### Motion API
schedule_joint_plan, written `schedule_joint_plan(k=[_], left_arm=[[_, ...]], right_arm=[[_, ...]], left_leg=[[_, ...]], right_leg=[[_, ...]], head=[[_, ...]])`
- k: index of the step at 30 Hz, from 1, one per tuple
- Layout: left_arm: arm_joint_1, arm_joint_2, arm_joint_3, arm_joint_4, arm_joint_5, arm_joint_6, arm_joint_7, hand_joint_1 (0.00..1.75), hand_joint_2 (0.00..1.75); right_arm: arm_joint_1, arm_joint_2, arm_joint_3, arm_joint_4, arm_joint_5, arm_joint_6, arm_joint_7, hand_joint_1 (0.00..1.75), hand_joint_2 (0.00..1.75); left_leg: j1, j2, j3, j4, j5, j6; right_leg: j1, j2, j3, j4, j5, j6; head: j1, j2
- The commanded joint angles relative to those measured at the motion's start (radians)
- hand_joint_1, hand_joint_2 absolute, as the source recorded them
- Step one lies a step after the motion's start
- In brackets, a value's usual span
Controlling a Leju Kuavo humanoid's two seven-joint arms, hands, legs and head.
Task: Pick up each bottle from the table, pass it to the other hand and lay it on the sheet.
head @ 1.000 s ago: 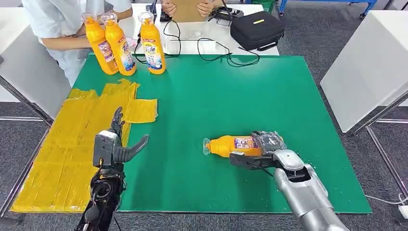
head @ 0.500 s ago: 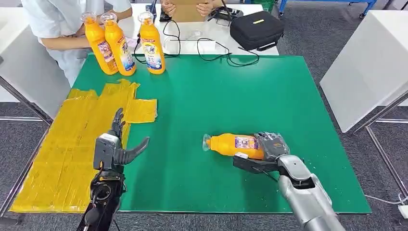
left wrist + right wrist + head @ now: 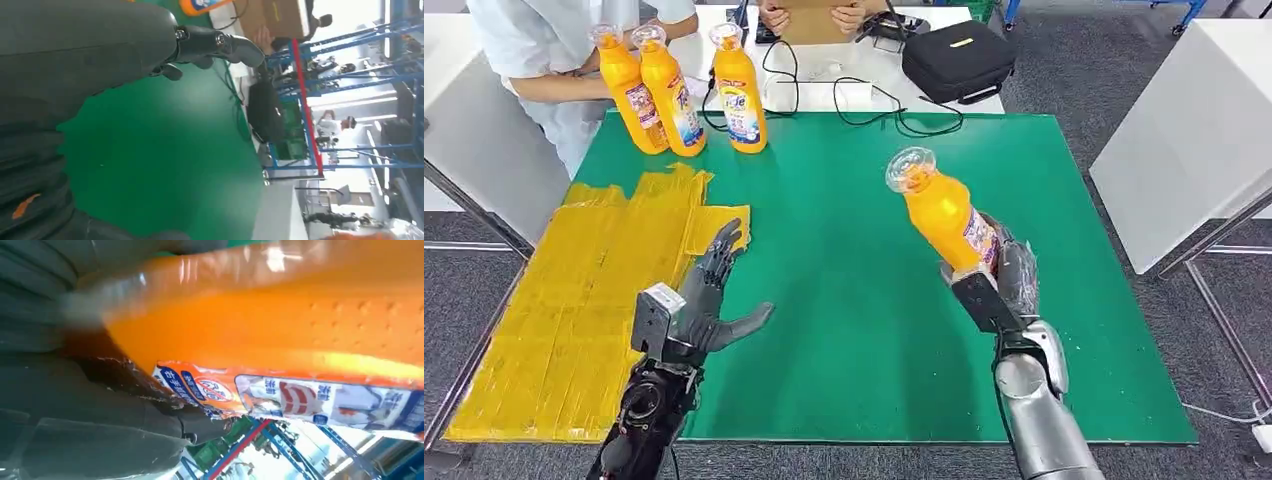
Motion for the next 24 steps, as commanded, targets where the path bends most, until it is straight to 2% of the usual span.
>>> schedule_joint_plan(k=[1, 2, 4, 8, 11, 14, 15, 20, 23, 24], left_arm=[[-0.12, 0.084, -0.197, 0.013, 0.035, -0.106, 0.028, 0.0, 1.75], [-0.145, 0.092, -0.241, 0.031, 0.054, -0.129, 0.03, 0.0, 1.75], [-0.179, 0.094, -0.286, 0.059, 0.08, -0.136, 0.033, 0.0, 1.75], [-0.189, 0.1, -0.3, 0.066, 0.085, -0.132, 0.035, 0.0, 1.75], [-0.235, 0.092, -0.337, 0.085, 0.087, -0.126, 0.034, 0.0, 1.75], [-0.291, 0.072, -0.364, 0.12, 0.104, -0.104, 0.049, 0.0, 1.75], [-0.302, 0.069, -0.368, 0.133, 0.115, -0.099, 0.052, 0.0, 1.75], [-0.317, 0.057, -0.366, 0.155, 0.142, -0.089, 0.052, 0.0, 1.75], [-0.305, 0.061, -0.36, 0.152, 0.156, -0.074, 0.049, 0.0, 1.75], [-0.306, 0.06, -0.352, 0.164, 0.162, -0.063, 0.048, 0.0, 1.75]], right_arm=[[-0.039, 0.054, 0.013, 0.104, -0.18, 0.054, -0.058, 1.75, 1.75], [-0.043, 0.068, 0.032, 0.13, -0.255, 0.118, -0.085, 1.75, 1.75], [-0.065, 0.076, 0.069, 0.178, -0.299, 0.156, -0.081, 1.75, 1.75], [-0.078, 0.076, 0.081, 0.196, -0.316, 0.163, -0.081, 1.75, 1.75], [-0.084, 0.084, 0.133, 0.216, -0.362, 0.257, -0.083, 1.75, 1.75], [-0.09, 0.1, 0.235, 0.236, -0.357, 0.302, -0.086, 1.75, 1.75], [-0.093, 0.104, 0.269, 0.241, -0.354, 0.32, -0.088, 1.75, 1.75], [-0.105, 0.14, 0.363, 0.259, -0.334, 0.35, -0.088, 1.75, 1.75], [-0.103, 0.131, 0.444, 0.26, -0.342, 0.355, -0.111, 1.75, 1.75], [-0.09, 0.126, 0.475, 0.237, -0.329, 0.352, -0.127, 1.75, 1.75]], left_leg=[[0.001, -0.002, 0.002, 0.0, -0.001, 0.0], [0.001, -0.001, 0.002, 0.0, 0.0, 0.0], [0.001, 0.0, 0.003, 0.0, -0.001, 0.0], [0.0, 0.001, 0.004, -0.001, -0.001, 0.0], [0.001, 0.001, 0.006, 0.0, -0.002, 0.0], [0.001, 0.0, 0.001, 0.0, 0.0, 0.0], [0.001, 0.001, 0.004, 0.0, -0.001, 0.0], [0.001, 0.003, 0.007, 0.0, -0.002, 0.0], [0.001, 0.002, 0.002, -0.001, -0.001, 0.0], [0.001, 0.003, 0.005, 0.0, -0.002, 0.0]], right_leg=[[0.002, -0.003, 0.003, 0.0, -0.002, -0.003], [0.002, -0.002, 0.003, 0.0, -0.001, -0.002], [0.002, -0.001, 0.003, 0.0, -0.001, -0.003], [0.001, -0.001, 0.004, 0.0, -0.001, -0.003], [0.002, -0.001, 0.007, 0.0, -0.002, -0.004], [0.002, -0.001, 0.002, 0.0, 0.0, -0.002], [0.002, -0.001, 0.005, 0.0, -0.001, -0.004], [0.002, 0.0, 0.006, 0.0, -0.002, -0.004], [0.001, 0.001, 0.002, 0.0, 0.0, -0.002], [0.002, 0.001, 0.005, 0.0, -0.001, -0.003]], head=[[0.0, 0.0], [0.0, 0.0], [0.0, 0.0], [0.0, 0.0], [0.0, 0.0], [0.0, 0.0], [0.0, 0.0], [0.0, 0.0], [0.0, 0.0], [0.0, 0.0]])
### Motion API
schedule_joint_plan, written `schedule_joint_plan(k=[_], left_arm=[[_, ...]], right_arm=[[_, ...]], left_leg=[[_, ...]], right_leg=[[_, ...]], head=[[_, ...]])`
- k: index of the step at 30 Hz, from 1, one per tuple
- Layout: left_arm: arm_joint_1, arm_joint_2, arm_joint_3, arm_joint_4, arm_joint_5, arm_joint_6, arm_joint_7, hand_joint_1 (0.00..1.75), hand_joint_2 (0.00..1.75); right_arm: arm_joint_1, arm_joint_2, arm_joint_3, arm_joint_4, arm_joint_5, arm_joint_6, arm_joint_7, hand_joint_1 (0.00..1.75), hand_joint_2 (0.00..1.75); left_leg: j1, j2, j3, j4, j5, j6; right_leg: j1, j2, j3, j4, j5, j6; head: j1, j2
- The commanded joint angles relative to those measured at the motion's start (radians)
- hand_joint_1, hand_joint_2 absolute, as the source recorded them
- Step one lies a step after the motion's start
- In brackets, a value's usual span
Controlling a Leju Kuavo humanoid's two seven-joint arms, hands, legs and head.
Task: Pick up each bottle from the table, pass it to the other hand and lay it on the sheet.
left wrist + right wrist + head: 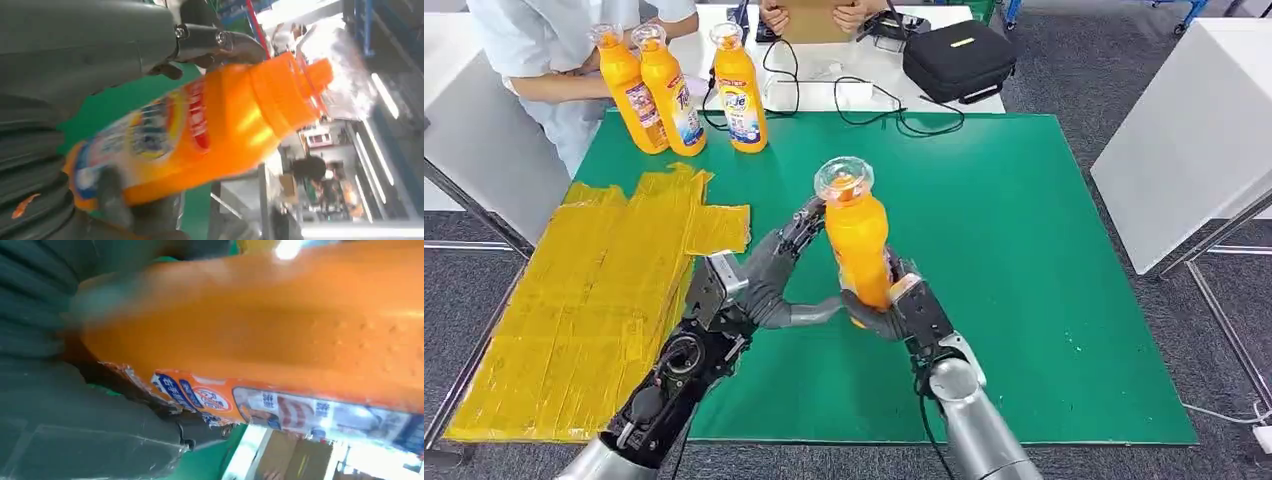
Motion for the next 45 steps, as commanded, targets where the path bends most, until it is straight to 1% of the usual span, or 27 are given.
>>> schedule_joint_plan(k=[1, 2, 3, 5, 7, 10, 11, 12, 13, 16, 17, 19, 20, 23, 25, 26, 33, 35, 36, 37, 38, 39, 40, 41, 42, 43, 45], left_arm=[[-0.063, 0.012, -0.037, 0.123, 0.027, 0.029, -0.005, 0.0, 1.75], [-0.065, 0.012, -0.029, 0.139, 0.035, 0.037, -0.009, 0.0, 1.75], [-0.065, 0.013, -0.028, 0.141, 0.036, 0.037, -0.01, 0.0, 1.75], [-0.065, 0.013, -0.028, 0.141, 0.036, 0.037, -0.01, 0.0, 1.75], [-0.067, 0.013, -0.026, 0.148, 0.038, 0.037, -0.013, 0.0, 1.75], [-0.068, 0.012, -0.026, 0.148, 0.038, 0.037, -0.013, 0.0, 1.75], [-0.068, 0.011, -0.027, 0.148, 0.038, 0.037, -0.012, 0.0, 1.75], [-0.066, 0.01, -0.022, 0.148, 0.046, 0.04, -0.013, 0.0, 1.75], [-0.063, 0.011, -0.015, 0.154, 0.054, 0.044, -0.014, 0.0, 1.75], [-0.054, 0.006, -0.002, 0.163, 0.074, 0.046, -0.02, 0.0, 1.75], [-0.049, 0.004, 0.007, 0.161, 0.089, 0.044, -0.026, 0.0, 1.75], [-0.041, -0.003, 0.024, 0.154, 0.114, 0.049, -0.033, 0.02, 1.75], [-0.039, -0.005, 0.029, 0.151, 0.12, 0.053, -0.034, 1.75, 1.75], [-0.031, -0.007, 0.048, 0.138, 0.148, 0.065, -0.031, 1.75, 1.75], [-0.03, -0.004, 0.052, 0.137, 0.154, 0.067, -0.03, 1.75, 1.75], [-0.03, -0.004, 0.055, 0.138, 0.156, 0.069, -0.031, 1.75, 1.75], [-0.013, 0.005, 0.084, 0.108, 0.153, 0.124, -0.045, 1.75, 1.75], [-0.013, 0.008, 0.085, 0.108, 0.153, 0.124, -0.045, 1.75, 1.75], [-0.012, 0.007, 0.09, 0.107, 0.155, 0.127, -0.045, 1.75, 1.75], [-0.011, 0.005, 0.095, 0.105, 0.156, 0.132, -0.046, 1.75, 1.75], [-0.01, 0.004, 0.107, 0.103, 0.155, 0.149, -0.05, 1.75, 1.75], [-0.01, 0.009, 0.115, 0.096, 0.098, 0.221, -0.058, 1.75, 1.75], [-0.01, 0.011, 0.118, 0.089, 0.049, 0.274, -0.066, 1.75, 1.75], [-0.006, 0.015, 0.133, 0.071, 0.026, 0.303, -0.064, 1.75, 1.75], [0.007, 0.021, 0.157, 0.049, 0.03, 0.311, -0.06, 1.75, 1.75], [0.015, 0.027, 0.179, 0.032, 0.014, 0.336, -0.06, 1.75, 1.75], [0.022, 0.035, 0.222, 0.003, -0.148, 0.504, -0.08, 1.75, 1.75]], right_arm=[[-0.034, -0.005, 0.252, 0.064, 0.013, -0.004, -0.042, 1.75, 1.75], [-0.019, -0.008, 0.284, 0.037, 0.012, -0.006, -0.037, 1.75, 1.75], [-0.016, -0.006, 0.289, 0.034, 0.015, -0.01, -0.036, 1.75, 1.75], [-0.016, -0.006, 0.289, 0.034, 0.015, -0.01, -0.036, 1.75, 1.75], [-0.014, -0.01, 0.295, 0.024, 0.015, -0.013, -0.031, 1.75, 1.75], [-0.016, -0.012, 0.294, 0.023, 0.015, -0.013, -0.031, 1.75, 1.75], [-0.018, -0.014, 0.293, 0.023, 0.015, -0.013, -0.031, 1.75, 1.75], [-0.019, -0.017, 0.307, 0.019, 0.022, -0.011, -0.035, 1.75, 1.75], [-0.018, -0.019, 0.334, 0.009, 0.051, -0.023, -0.043, 1.75, 1.75], [-0.014, -0.017, 0.377, -0.001, 0.107, -0.066, -0.032, 1.75, 1.75], [-0.016, -0.016, 0.383, 0.002, 0.102, -0.069, -0.023, 1.75, 1.75], [-0.02, -0.019, 0.38, 0.008, 0.092, -0.081, -0.015, 1.75, 1.75], [-0.022, -0.02, 0.377, 0.009, 0.088, -0.085, -0.014, 1.75, 1.75], [-0.03, -0.031, 0.361, 0.02, 0.068, -0.105, -0.016, 1.75, 1.75], [-0.034, -0.034, 0.349, 0.023, 0.059, -0.12, -0.02, 1.75, 1.75], [-0.036, -0.036, 0.341, 0.023, 0.054, -0.128, -0.021, 1.75, 1.75], [-0.028, -0.055, 0.31, -0.02, 0.035, -0.173, -0.015, 1.75, 1.75], [-0.029, -0.057, 0.309, -0.02, 0.035, -0.172, -0.015, 1.75, 1.75], [-0.026, -0.059, 0.306, -0.027, 0.035, -0.176, -0.014, 1.75, 1.75], [-0.023, -0.06, 0.302, -0.032, 0.036, -0.181, -0.013, 1.75, 1.75], [-0.019, -0.064, 0.295, -0.039, 0.039, -0.197, -0.014, 1.75, 1.75], [-0.011, -0.073, 0.284, -0.054, 0.05, -0.223, -0.011, 1.75, 1.75], [-0.003, -0.082, 0.274, -0.067, 0.056, -0.236, -0.008, 1.75, 1.75], [0.013, -0.1, 0.253, -0.097, 0.06, -0.253, -0.003, 1.75, 1.75], [0.032, -0.11, 0.224, -0.134, 0.05, -0.264, -0.001, 0.07, 1.75], [0.048, -0.123, 0.2, -0.165, 0.036, -0.269, 0.002, 0.0, 1.75], [0.081, -0.156, 0.158, -0.239, 0.009, -0.255, 0.012, 0.0, 1.75]], left_leg=[[0.0, 0.001, 0.004, 0.0, -0.002, 0.001], [0.0, 0.001, 0.003, -0.001, -0.001, 0.0], [0.001, 0.001, 0.007, -0.001, -0.002, 0.001], [0.0, 0.0, 0.003, -0.001, -0.001, 0.0], [0.0, 0.001, 0.005, 0.0, -0.002, 0.001], [0.0, 0.0, 0.002, 0.0, -0.001, 0.0], [0.0, 0.001, 0.004, 0.0, -0.002, 0.001], [0.0, 0.0, 0.003, -0.001, -0.001, 0.0], [0.0, 0.0, 0.006, 0.0, -0.002, 0.001], [0.0, 0.002, 0.004, -0.001, -0.002, 0.0], [0.0, 0.002, 0.006, 0.0, -0.003, 0.0], [0.0, 0.001, 0.004, 0.0, -0.002, 0.0], [0.0, 0.001, 0.004, 0.0, -0.002, 0.0], [0.001, 0.001, 0.007, 0.0, -0.003, 0.001], [0.0, 0.0, 0.002, 0.0, -0.001, 0.0], [0.0, 0.0, 0.005, 0.0, -0.002, 0.001], [0.0, 0.001, 0.002, 0.0, -0.001, 0.0], [0.0, 0.001, 0.007, 0.0, -0.003, 0.001], [0.0, 0.001, 0.002, 0.0, -0.001, 0.0], [0.0, 0.001, 0.005, 0.0, -0.002, 0.001], [0.0, 0.0, 0.003, 0.0, -0.001, 0.001], [0.0, 0.0, 0.002, -0.001, -0.001, 0.001], [0.001, 0.001, 0.009, 0.0, -0.004, 0.001], [0.0, 0.0, 0.003, -0.001, -0.001, 0.001], [0.0, 0.0, 0.006, 0.0, -0.003, 0.001], [0.0, -0.001, 0.004, 0.0, -0.002, 0.001], [0.0, 0.0, 0.005, -0.001, -0.002, 0.001]], right_leg=[[0.001, 0.0, 0.004, -0.001, -0.001, -0.002], [0.001, -0.001, 0.003, -0.001, -0.001, -0.002], [0.001, 0.0, 0.007, -0.002, -0.002, -0.003], [0.0, -0.001, 0.004, -0.001, -0.001, -0.002], [0.001, -0.001, 0.006, -0.001, -0.002, -0.003], [0.0, -0.001, 0.002, -0.001, -0.001, -0.002], [0.001, -0.001, 0.005, -0.001, -0.002, -0.003], [0.001, -0.001, 0.003, -0.001, -0.001, -0.002], [0.001, -0.002, 0.006, -0.001, -0.002, -0.004], [0.001, 0.0, 0.004, -0.001, -0.001, -0.002], [0.001, 0.0, 0.005, -0.001, -0.002, -0.003], [0.001, 0.0, 0.005, -0.001, -0.002, -0.003], [0.001, -0.001, 0.004, -0.001, -0.001, -0.003], [0.002, -0.001, 0.008, -0.001, -0.003, -0.004], [0.001, -0.001, 0.002, -0.001, -0.001, -0.002], [0.001, -0.002, 0.006, -0.001, -0.002, -0.003], [0.0, 0.0, 0.002, -0.001, -0.001, -0.002], [0.002, -0.001, 0.008, -0.001, -0.003, -0.004], [0.001, 0.0, 0.002, -0.001, -0.001, -0.002], [0.001, -0.001, 0.005, -0.001, -0.002, -0.003], [0.001, -0.001, 0.004, -0.001, -0.001, -0.003], [0.001, -0.001, 0.003, -0.001, -0.001, -0.002], [0.002, -0.002, 0.01, -0.001, -0.004, -0.005], [0.001, -0.001, 0.004, -0.001, -0.001, -0.003], [0.001, -0.002, 0.007, -0.001, -0.002, -0.004], [0.001, -0.002, 0.005, -0.001, -0.002, -0.003], [0.001, -0.001, 0.005, -0.001, -0.002, -0.003]], head=[[0.0, 0.0], [0.001, 0.0], [0.0, 0.0], [0.0, 0.0], [0.0, 0.0], [0.0, 0.0], [0.0, 0.0], [0.0, 0.0], [0.0, 0.0], [0.001, 0.0], [0.0, 0.0], [0.0, 0.0], [0.0, 0.0], [0.0, 0.0], [0.001, 0.0], [0.0, 0.0], [0.0, 0.0], [0.0, 0.0], [0.0, 0.0], [0.0, 0.0], [0.001, 0.0], [0.0, 0.0], [0.0, 0.0], [0.0, 0.0], [0.0, 0.0], [0.001, 0.0], [0.0, 0.0]])
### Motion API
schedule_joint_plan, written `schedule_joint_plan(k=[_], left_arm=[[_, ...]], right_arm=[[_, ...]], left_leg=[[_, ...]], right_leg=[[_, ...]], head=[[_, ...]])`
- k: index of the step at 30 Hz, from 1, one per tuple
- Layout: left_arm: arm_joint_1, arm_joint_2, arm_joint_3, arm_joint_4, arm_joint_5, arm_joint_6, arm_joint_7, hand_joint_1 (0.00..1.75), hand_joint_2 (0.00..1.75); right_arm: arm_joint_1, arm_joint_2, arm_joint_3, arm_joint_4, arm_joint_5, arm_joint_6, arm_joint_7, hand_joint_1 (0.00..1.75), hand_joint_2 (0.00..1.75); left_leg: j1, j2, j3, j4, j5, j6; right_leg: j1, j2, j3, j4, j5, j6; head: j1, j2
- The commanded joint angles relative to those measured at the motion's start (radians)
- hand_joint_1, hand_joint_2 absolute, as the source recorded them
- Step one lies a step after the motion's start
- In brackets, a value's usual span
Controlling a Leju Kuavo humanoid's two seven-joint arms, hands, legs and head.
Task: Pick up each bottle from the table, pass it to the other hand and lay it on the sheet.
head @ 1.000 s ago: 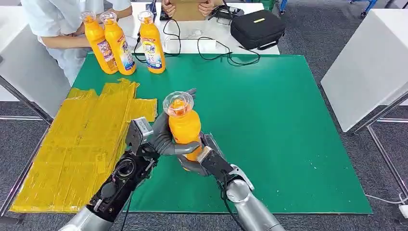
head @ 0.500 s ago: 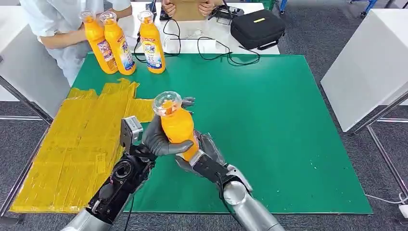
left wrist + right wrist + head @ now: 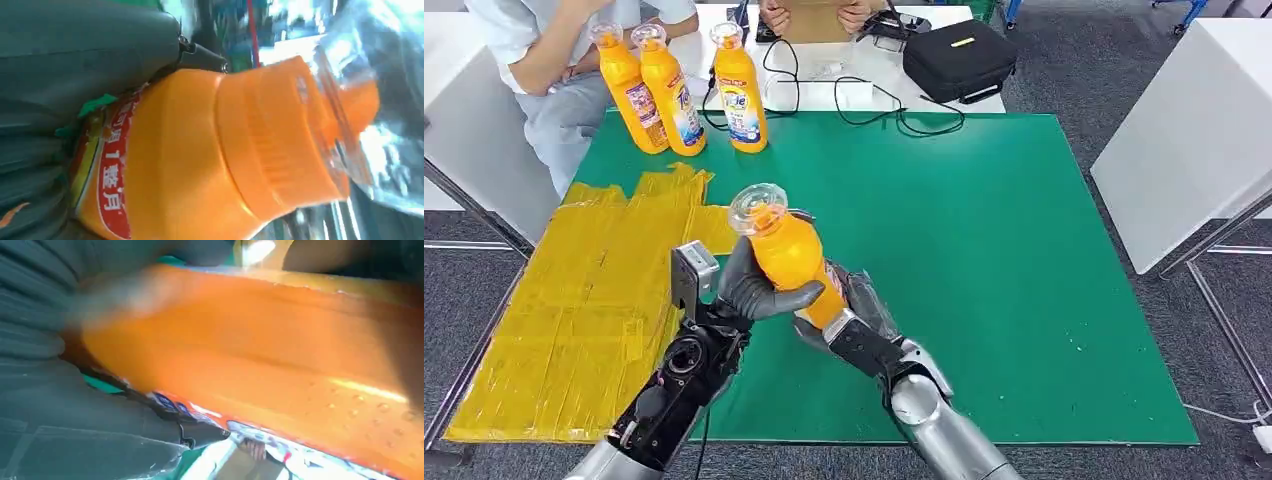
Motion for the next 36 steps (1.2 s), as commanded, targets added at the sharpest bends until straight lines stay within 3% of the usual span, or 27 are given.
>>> schedule_joint_plan(k=[1, 3, 4, 5, 7, 10, 12, 14, 15, 16, 17, 19, 21, 24, 26, 30, 32, 33, 36], left_arm=[[-0.002, 0.041, 0.189, -0.051, -0.221, 0.269, -0.011, 1.75, 1.75], [-0.002, 0.041, 0.189, -0.051, -0.221, 0.269, -0.011, 1.75, 1.75], [-0.007, 0.033, 0.195, -0.042, -0.446, 0.476, -0.009, 1.75, 1.75], [-0.013, 0.04, 0.199, -0.035, -0.614, 0.599, 0.029, 1.75, 1.75], [-0.019, 0.058, 0.216, -0.021, -0.712, 0.647, 0.068, 1.75, 1.75], [-0.021, 0.064, 0.271, 0.015, -1.089, 0.764, 0.164, 1.75, 1.75], [-0.022, 0.066, 0.272, 0.018, -1.089, 0.764, 0.164, 1.75, 1.75], [-0.008, 0.052, 0.346, -0.026, -1.544, 0.764, 0.265, 1.75, 1.75], [-0.053, 0.247, 0.208, 0.02, -1.619, 0.764, 0.419, 1.75, 1.75], [-0.167, 0.408, -0.1, 0.126, -1.619, 0.753, 0.698, 1.75, 1.75], [-0.224, 0.426, -0.244, 0.196, -1.619, 0.699, 0.775, 1.75, 1.75], [-0.301, 0.406, -0.332, 0.352, -1.619, 0.674, 0.763, 1.75, 1.75], [-0.393, 0.394, -0.461, 0.527, -1.619, 0.606, 0.745, 1.75, 1.75], [-0.428, 0.371, -0.474, 0.654, -1.619, 0.635, 0.697, 1.75, 1.75], [-0.449, 0.349, -0.475, 0.726, -1.619, 0.565, 0.646, 1.75, 1.75], [-0.449, 0.349, -0.475, 0.726, -1.619, 0.565, 0.646, 1.75, 1.75], [-0.456, 0.319, -0.421, 0.808, -1.619, 0.56, 0.578, 1.75, 1.75], [-0.485, 0.284, -0.297, 0.935, -1.577, 0.562, 0.431, 1.75, 1.75], [-0.468, 0.265, -0.223, 0.96, -1.555, 0.539, 0.378, 1.75, 1.75]], right_arm=[[0.095, -0.131, -0.115, -0.226, -0.045, -0.015, 0.016, 0.0, 1.75], [0.095, -0.131, -0.115, -0.226, -0.045, -0.015, 0.016, 0.0, 1.75], [0.114, -0.126, -0.133, -0.249, -0.045, -0.025, 0.019, 0.0, 1.75], [0.142, -0.142, -0.147, -0.293, -0.042, -0.028, 0.023, 0.0, 0.0], [0.19, -0.169, -0.178, -0.348, -0.037, -0.023, 0.052, 0.0, 0.0], [0.238, -0.176, -0.247, -0.408, -0.073, -0.007, 0.061, 0.0, 0.0], [0.236, -0.178, -0.25, -0.41, -0.076, -0.002, 0.062, 0.0, 0.0], [0.234, -0.163, -0.281, -0.414, -0.097, 0.0, 0.065, 0.0, 0.0], [0.229, -0.163, -0.294, -0.416, -0.137, 0.013, 0.061, 0.0, 0.0], [0.222, -0.17, -0.303, -0.414, -0.161, 0.022, 0.061, 0.0, 0.0], [0.219, -0.176, -0.312, -0.416, -0.171, 0.022, 0.055, 0.0, 1.75], [0.224, -0.181, -0.329, -0.425, -0.193, 0.036, 0.042, 0.0, 1.75], [0.229, -0.18, -0.332, -0.426, -0.2, 0.06, 0.03, 0.0, 1.75], [0.225, -0.174, -0.331, -0.415, -0.197, 0.068, 0.026, 0.0, 1.75], [0.23, -0.17, -0.328, -0.416, -0.191, 0.073, 0.025, 0.0, 1.75], [0.23, -0.17, -0.328, -0.416, -0.191, 0.073, 0.025, 0.0, 1.75], [0.242, -0.168, -0.328, -0.423, -0.176, 0.074, 0.027, 0.0, 1.75], [0.27, -0.167, -0.338, -0.46, -0.167, 0.068, 0.032, 0.0, 1.75], [0.247, -0.158, -0.33, -0.431, -0.162, 0.091, 0.054, 0.0, 1.75]], left_leg=[[0.0, 0.0, 0.004, -0.001, -0.001, 0.001], [0.001, 0.0, 0.002, 0.0, -0.001, 0.0], [0.001, 0.0, 0.005, 0.0, -0.002, 0.001], [0.001, 0.0, 0.002, 0.0, -0.001, 0.0], [0.0, -0.005, 0.004, 0.0, -0.001, 0.001], [0.0, -0.001, 0.005, -0.001, -0.002, 0.001], [0.0, -0.002, 0.002, -0.001, 0.0, 0.001], [0.0, -0.002, 0.002, 0.0, -0.001, 0.001], [-0.001, 0.0, 0.002, 0.0, -0.001, 0.001], [0.0, 0.001, 0.009, 0.001, -0.005, 0.001], [0.001, 0.0, 0.001, 0.0, -0.001, 0.0], [0.0, -0.012, 0.002, 0.0, 0.001, 0.0], [0.001, -0.009, 0.004, -0.001, 0.002, -0.001], [0.001, -0.004, 0.004, -0.001, 0.002, -0.002], [0.001, -0.001, 0.005, -0.001, 0.001, -0.001], [0.001, -0.001, 0.006, -0.001, 0.001, -0.001], [0.001, 0.0, 0.003, 0.0, 0.002, -0.001], [0.002, 0.004, 0.008, 0.0, -0.001, -0.001], [0.001, 0.003, 0.008, 0.001, -0.001, -0.002]], right_leg=[[0.001, -0.002, 0.004, -0.001, -0.001, -0.003], [0.001, -0.001, 0.002, -0.001, -0.001, -0.002], [0.002, -0.001, 0.005, 0.0, -0.002, -0.003], [0.001, -0.001, 0.002, 0.0, -0.001, -0.002], [0.001, -0.007, 0.006, 0.0, -0.003, -0.003], [0.001, -0.003, 0.006, -0.001, -0.003, -0.003], [0.0, -0.003, 0.002, -0.001, -0.001, -0.002], [0.0, -0.003, 0.002, -0.001, -0.001, -0.002], [0.0, -0.001, 0.002, 0.0, -0.001, -0.002], [0.002, -0.001, 0.009, 0.0, -0.004, -0.005], [0.001, -0.001, 0.001, 0.0, -0.001, -0.003], [0.001, -0.014, 0.005, 0.001, -0.004, -0.004], [0.002, -0.012, 0.003, 0.0, -0.002, -0.005], [0.002, -0.005, 0.003, -0.001, -0.001, -0.003], [0.001, -0.002, 0.004, 0.0, -0.001, -0.003], [0.002, -0.002, 0.005, 0.0, -0.001, -0.003], [0.001, -0.001, 0.002, 0.001, 0.0, -0.002], [0.003, 0.002, 0.006, 0.0, -0.001, -0.004], [0.003, 0.0, 0.006, 0.001, -0.001, -0.007]], head=[[0.0, 0.0], [0.0, 0.0], [-0.001, 0.0], [0.0, 0.0], [0.0, 0.0], [0.0, 0.0], [0.0, 0.0], [0.0, 0.0], [0.0, 0.0], [0.0, 0.0], [0.0, 0.0], [0.001, 0.0], [-0.002, 0.0], [0.001, 0.0], [0.0, 0.0], [0.0, 0.0], [0.0, 0.0], [0.0, 0.0], [0.0, 0.0]])
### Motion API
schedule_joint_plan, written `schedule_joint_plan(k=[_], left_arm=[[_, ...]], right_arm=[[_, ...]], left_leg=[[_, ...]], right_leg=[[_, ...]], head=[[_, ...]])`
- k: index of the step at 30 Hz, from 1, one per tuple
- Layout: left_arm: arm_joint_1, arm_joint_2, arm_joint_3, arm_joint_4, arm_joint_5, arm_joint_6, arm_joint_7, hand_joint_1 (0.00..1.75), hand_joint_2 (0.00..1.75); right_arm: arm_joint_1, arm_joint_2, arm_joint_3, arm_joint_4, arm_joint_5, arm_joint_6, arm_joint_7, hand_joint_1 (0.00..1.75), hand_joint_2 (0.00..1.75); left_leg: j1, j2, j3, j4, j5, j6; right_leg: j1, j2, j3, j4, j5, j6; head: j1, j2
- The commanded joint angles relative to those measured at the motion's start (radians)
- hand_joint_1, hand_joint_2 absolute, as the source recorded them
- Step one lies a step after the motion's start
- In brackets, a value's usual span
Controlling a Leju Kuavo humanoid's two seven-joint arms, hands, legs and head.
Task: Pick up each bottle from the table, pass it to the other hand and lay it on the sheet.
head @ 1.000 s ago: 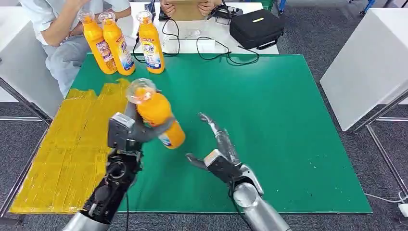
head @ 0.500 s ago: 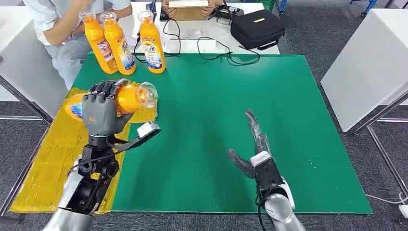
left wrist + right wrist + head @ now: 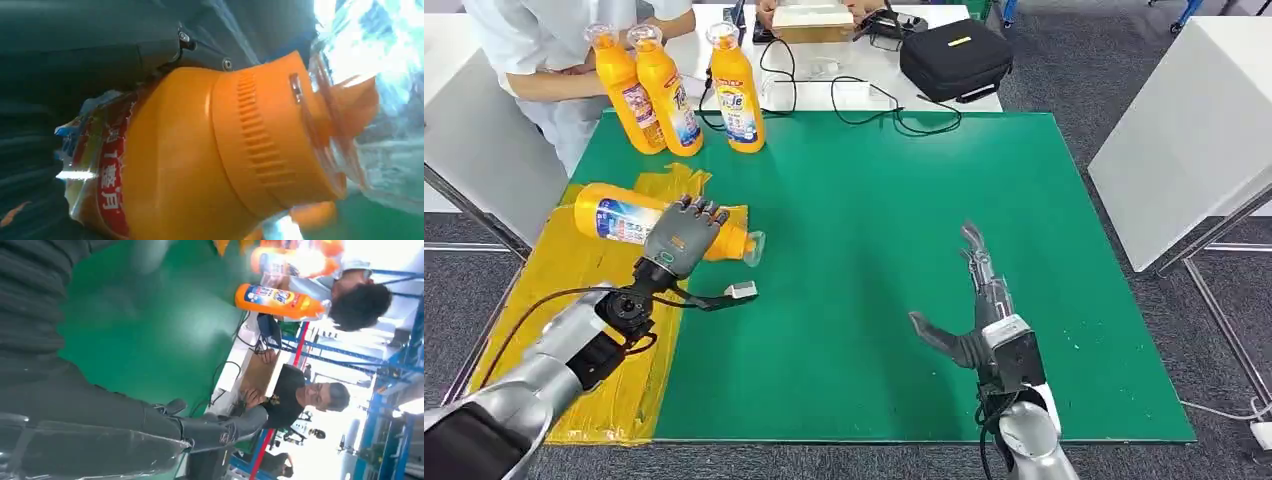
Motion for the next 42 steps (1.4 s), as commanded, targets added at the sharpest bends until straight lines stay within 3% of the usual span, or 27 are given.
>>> schedule_joint_plan(k=[1, 6, 8, 10, 12, 16, 21, 24, 29, 30, 31, 33, 35, 41, 42], left_arm=[[-0.124, -0.069, 0.102, 0.437, 0.068, -0.039, -0.223, 1.75, 1.75], [-0.119, -0.081, 0.145, 0.437, 0.088, -0.044, -0.216, 1.75, 1.75], [-0.119, -0.081, 0.145, 0.437, 0.088, -0.044, -0.216, 1.75, 1.75], [-0.111, -0.093, 0.209, 0.428, 0.143, -0.031, -0.217, 1.75, 1.75], [-0.099, -0.134, 0.371, 0.402, 0.323, -0.063, -0.329, 1.75, 1.75], [-0.091, -0.18, 0.539, 0.374, 0.537, -0.223, -0.511, 1.75, 1.75], [-0.087, -0.181, 0.562, 0.365, 0.569, -0.261, -0.537, 1.75, 1.75], [-0.077, -0.193, 0.638, 0.347, 0.682, -0.347, -0.615, 1.75, 1.75], [-0.076, -0.192, 0.625, 0.338, 0.68, -0.356, -0.602, 1.75, 1.75], [-0.076, -0.193, 0.619, 0.341, 0.672, -0.343, -0.591, 1.01, 1.75], [-0.076, -0.193, 0.612, 0.348, 0.661, -0.328, -0.571, 0.05, 1.75], [-0.073, -0.191, 0.576, 0.367, 0.603, -0.26, -0.519, 0.0, 1.75], [-0.077, -0.186, 0.533, 0.394, 0.53, -0.222, -0.457, 0.0, 1.75], [-0.075, -0.186, 0.532, 0.396, 0.529, -0.219, -0.456, 0.0, 1.75], [-0.075, -0.186, 0.532, 0.396, 0.529, -0.219, -0.456, 0.0, 1.75]], right_arm=[[-0.007, 0.006, -0.022, 0.008, 0.018, 0.023, 0.031, 0.0, 1.75], [-0.028, 0.014, -0.018, 0.033, 0.02, 0.025, 0.033, 0.0, 1.75], [-0.028, 0.014, -0.018, 0.033, 0.02, 0.025, 0.033, 0.0, 1.75], [-0.028, 0.012, -0.017, 0.034, 0.021, 0.026, 0.037, 0.0, 1.75], [-0.033, 0.016, -0.014, 0.043, 0.023, 0.016, 0.049, 0.0, 1.75], [-0.034, 0.016, -0.008, 0.073, 0.016, 0.012, 0.052, 0.0, 1.75], [-0.036, 0.018, -0.007, 0.084, 0.012, 0.011, 0.046, 0.0, 1.75], [-0.047, 0.019, -0.001, 0.097, 0.008, 0.013, 0.045, 0.0, 1.75], [-0.045, 0.016, -0.001, 0.098, 0.003, 0.01, 0.045, 0.0, 1.75], [-0.041, 0.016, -0.001, 0.096, 0.003, 0.01, 0.045, 0.0, 1.75], [-0.035, 0.017, -0.003, 0.093, 0.003, 0.009, 0.045, 0.0, 1.75], [-0.024, 0.021, -0.006, 0.089, 0.007, 0.004, 0.045, 0.0, 1.75], [-0.019, 0.024, -0.009, 0.085, 0.012, 0.0, 0.046, 0.0, 1.75], [-0.019, 0.024, -0.009, 0.085, 0.012, 0.0, 0.046, 0.0, 1.75], [-0.019, 0.024, -0.009, 0.085, 0.012, 0.0, 0.046, 0.0, 1.75]], left_leg=[[0.001, 0.0, 0.003, 0.0, -0.001, 0.0], [0.001, 0.0, 0.0, 0.0, -0.001, 0.0], [0.002, -0.001, 0.007, 0.001, -0.003, 0.001], [0.002, -0.001, 0.003, 0.0, -0.002, 0.0], [0.002, -0.003, 0.007, 0.0, -0.004, 0.001], [0.001, -0.003, 0.001, 0.0, -0.001, 0.0], [0.001, -0.002, 0.005, 0.0, -0.003, 0.001], [0.001, -0.002, 0.005, 0.0, -0.003, 0.0], [0.001, -0.002, 0.005, -0.001, -0.002, 0.001], [0.001, -0.002, 0.004, -0.001, -0.002, 0.0], [0.001, -0.003, 0.002, -0.001, -0.001, 0.0], [0.002, -0.003, 0.008, -0.001, -0.003, 0.001], [0.001, -0.003, 0.004, -0.001, -0.001, 0.0], [0.001, -0.003, 0.008, -0.001, -0.004, 0.0], [0.001, -0.004, 0.002, -0.001, -0.001, 0.0]], right_leg=[[0.002, -0.001, 0.003, -0.001, -0.002, -0.002], [0.002, -0.001, 0.001, 0.0, -0.001, -0.002], [0.003, -0.003, 0.008, 0.0, -0.004, -0.004], [0.003, -0.002, 0.005, -0.001, -0.002, -0.003], [0.003, -0.004, 0.01, 0.0, -0.004, -0.005], [0.002, -0.002, 0.003, -0.001, -0.002, -0.002], [0.002, -0.002, 0.007, -0.001, -0.003, -0.004], [0.003, -0.001, 0.006, -0.001, -0.003, -0.004], [0.003, -0.002, 0.007, -0.001, -0.003, -0.003], [0.002, -0.002, 0.006, -0.001, -0.002, -0.003], [0.002, -0.002, 0.004, -0.001, -0.001, -0.002], [0.003, -0.004, 0.011, -0.001, -0.004, -0.005], [0.002, -0.003, 0.006, -0.001, -0.002, -0.002], [0.003, -0.004, 0.01, -0.001, -0.004, -0.005], [0.002, -0.003, 0.005, -0.001, -0.002, -0.002]], head=[[0.0, 0.0], [0.0, 0.0], [0.0, 0.0], [0.0, 0.0], [0.0, 0.0], [0.0, 0.0], [0.0, 0.0], [0.0, 0.0], [0.0, 0.0], [0.0, 0.0], [0.0, 0.0], [0.0, 0.0], [0.0, 0.0], [0.0, 0.0], [0.0, 0.0]])
